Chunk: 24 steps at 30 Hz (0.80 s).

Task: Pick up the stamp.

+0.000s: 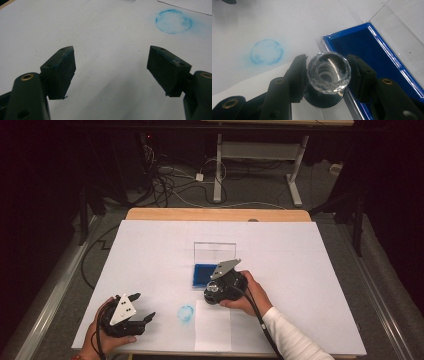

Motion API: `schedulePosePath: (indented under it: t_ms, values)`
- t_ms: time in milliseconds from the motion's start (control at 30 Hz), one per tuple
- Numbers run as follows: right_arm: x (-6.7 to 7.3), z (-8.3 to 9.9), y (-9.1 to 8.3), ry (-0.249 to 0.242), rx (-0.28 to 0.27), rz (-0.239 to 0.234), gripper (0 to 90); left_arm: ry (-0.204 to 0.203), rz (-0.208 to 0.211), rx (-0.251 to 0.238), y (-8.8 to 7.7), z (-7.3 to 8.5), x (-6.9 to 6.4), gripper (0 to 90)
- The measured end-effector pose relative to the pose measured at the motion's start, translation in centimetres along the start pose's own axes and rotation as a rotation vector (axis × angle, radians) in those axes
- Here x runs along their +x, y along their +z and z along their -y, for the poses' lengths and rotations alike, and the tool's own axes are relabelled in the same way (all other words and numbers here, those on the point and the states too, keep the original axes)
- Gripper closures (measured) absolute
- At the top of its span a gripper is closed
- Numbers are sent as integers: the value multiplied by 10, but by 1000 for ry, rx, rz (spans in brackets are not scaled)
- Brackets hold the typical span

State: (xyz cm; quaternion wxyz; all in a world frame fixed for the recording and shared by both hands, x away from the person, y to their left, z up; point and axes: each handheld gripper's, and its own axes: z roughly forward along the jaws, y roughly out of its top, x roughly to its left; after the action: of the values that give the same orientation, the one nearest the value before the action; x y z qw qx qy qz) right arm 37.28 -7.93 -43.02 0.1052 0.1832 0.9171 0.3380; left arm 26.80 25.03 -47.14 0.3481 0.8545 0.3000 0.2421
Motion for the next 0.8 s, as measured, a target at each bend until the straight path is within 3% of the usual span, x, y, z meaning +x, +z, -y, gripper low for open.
schedulePosePath:
  t_ms: [800]
  values:
    - [-1,2,-4,-5,-17,13,572,22,21,-11,5,-3,1,230]
